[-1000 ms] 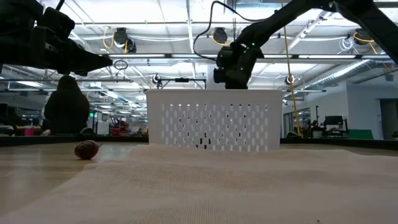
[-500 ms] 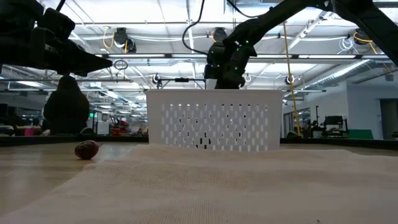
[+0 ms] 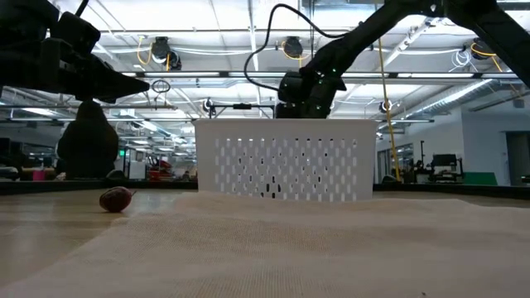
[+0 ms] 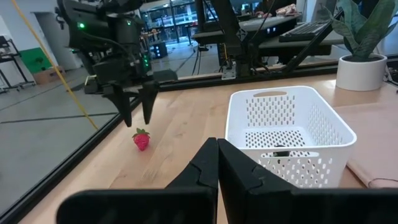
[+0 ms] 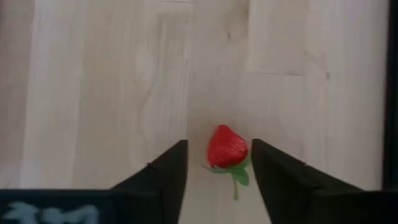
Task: Pick and placing Produce into tupperware
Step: Put the red strawberry into the white bin
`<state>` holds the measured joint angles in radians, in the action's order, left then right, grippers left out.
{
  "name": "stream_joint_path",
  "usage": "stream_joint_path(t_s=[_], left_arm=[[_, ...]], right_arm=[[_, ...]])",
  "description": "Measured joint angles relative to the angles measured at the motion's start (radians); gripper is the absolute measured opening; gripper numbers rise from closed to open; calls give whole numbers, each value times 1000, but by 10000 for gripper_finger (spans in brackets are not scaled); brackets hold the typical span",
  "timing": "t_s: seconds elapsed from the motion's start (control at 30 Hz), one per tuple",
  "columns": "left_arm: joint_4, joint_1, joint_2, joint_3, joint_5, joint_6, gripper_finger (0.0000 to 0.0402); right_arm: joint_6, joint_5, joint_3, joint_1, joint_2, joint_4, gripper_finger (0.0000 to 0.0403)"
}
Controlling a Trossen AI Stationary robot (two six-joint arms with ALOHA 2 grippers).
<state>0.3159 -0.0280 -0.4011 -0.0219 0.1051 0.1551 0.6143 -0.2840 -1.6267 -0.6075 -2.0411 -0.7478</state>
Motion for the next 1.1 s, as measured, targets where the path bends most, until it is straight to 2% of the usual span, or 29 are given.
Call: stream_joint_path(t_s=[0.17, 0.37, 0.87, 1.1], left_arm=[[0, 0, 0, 0, 0, -3, 3], [-1, 0, 0, 0, 0, -3, 3], [-1, 0, 0, 0, -1, -6, 3], [-2, 0, 0, 0, -2, -6, 3]], right_arm=[[-28, 0, 31, -6, 0, 75, 233], [-33, 0, 58, -7, 0, 120, 263], [-94, -4, 112, -38, 0, 142, 270], [-95, -5, 168, -37, 0, 221, 270]])
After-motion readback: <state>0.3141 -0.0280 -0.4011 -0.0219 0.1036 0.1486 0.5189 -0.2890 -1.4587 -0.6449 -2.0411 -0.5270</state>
